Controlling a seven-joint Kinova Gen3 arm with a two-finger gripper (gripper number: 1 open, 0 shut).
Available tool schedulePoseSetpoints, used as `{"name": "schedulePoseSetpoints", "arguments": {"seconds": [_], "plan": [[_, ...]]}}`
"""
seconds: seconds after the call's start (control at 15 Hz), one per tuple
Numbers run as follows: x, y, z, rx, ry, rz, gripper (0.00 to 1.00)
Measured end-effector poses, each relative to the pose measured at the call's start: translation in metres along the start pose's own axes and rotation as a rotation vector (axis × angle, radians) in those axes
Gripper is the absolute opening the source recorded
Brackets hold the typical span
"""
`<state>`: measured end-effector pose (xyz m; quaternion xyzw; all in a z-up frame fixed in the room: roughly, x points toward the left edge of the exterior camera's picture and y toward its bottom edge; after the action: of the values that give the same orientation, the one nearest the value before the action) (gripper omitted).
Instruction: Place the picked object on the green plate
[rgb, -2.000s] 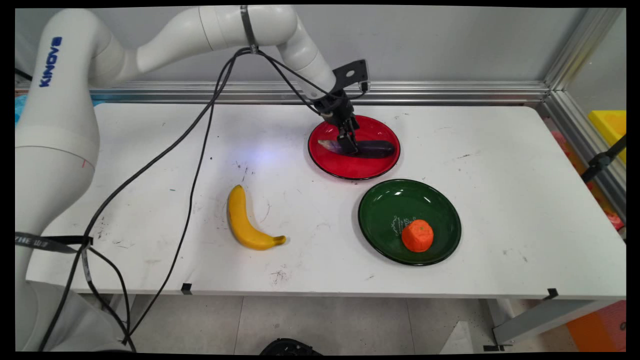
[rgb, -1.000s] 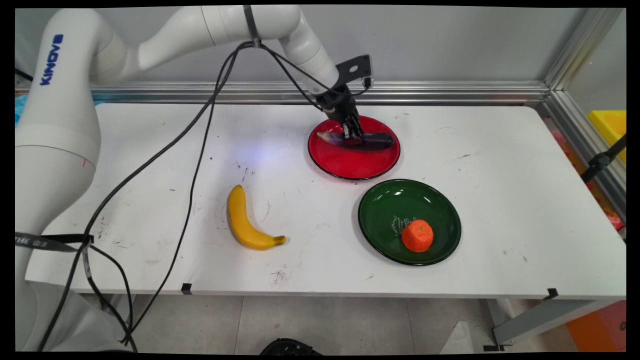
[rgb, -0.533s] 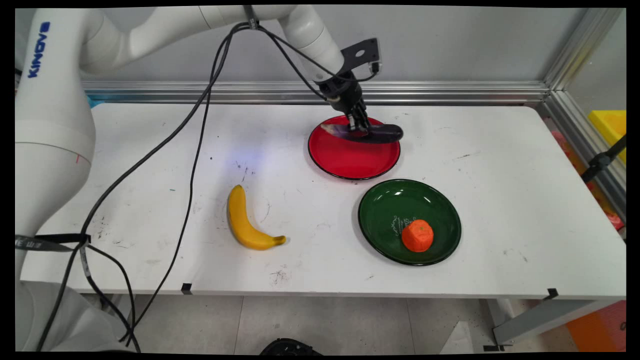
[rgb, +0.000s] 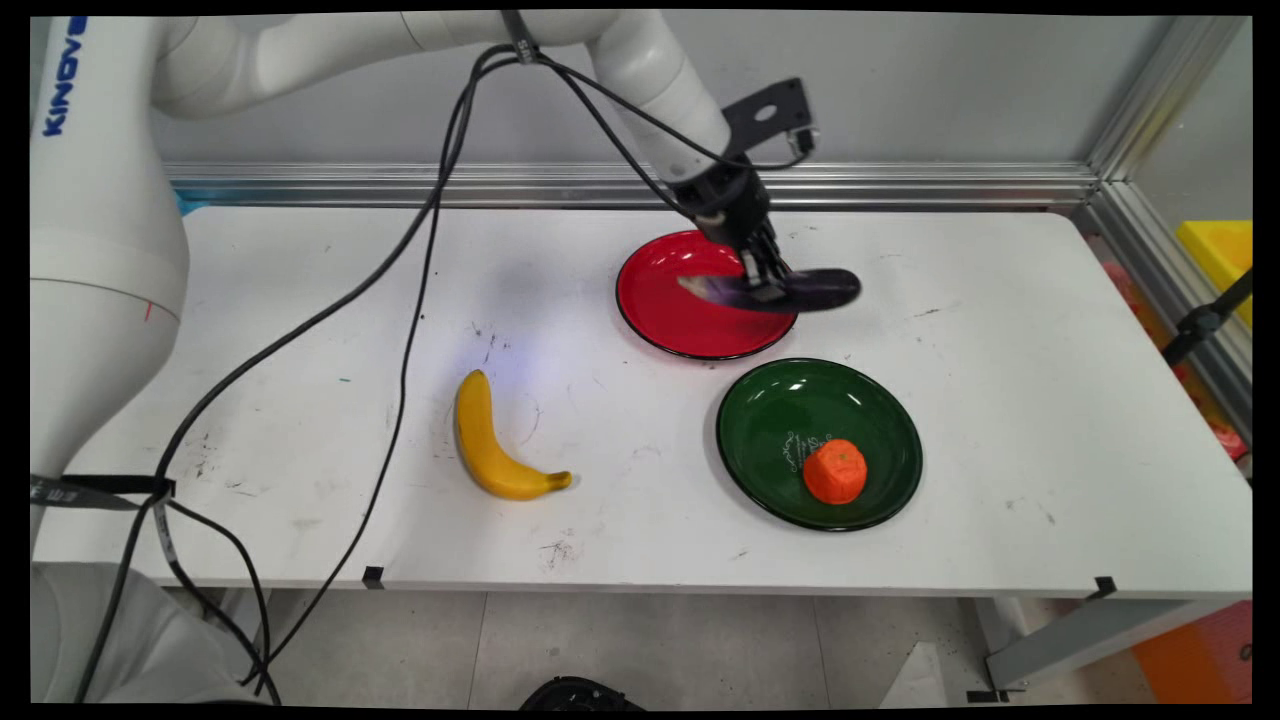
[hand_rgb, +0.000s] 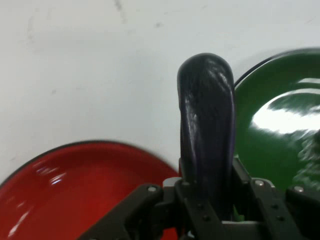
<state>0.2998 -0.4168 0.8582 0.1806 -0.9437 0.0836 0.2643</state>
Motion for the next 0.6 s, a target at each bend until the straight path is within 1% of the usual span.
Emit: {"name": "schedulePoseSetpoints", "arguments": {"seconds": [0.27,0.6], "plan": [[0.011,0.038,0.009,-0.016,0.018,-0.026,0.00],[0.010,0.065,0.020,-0.028,0.019,-0.032,0.00]]}}
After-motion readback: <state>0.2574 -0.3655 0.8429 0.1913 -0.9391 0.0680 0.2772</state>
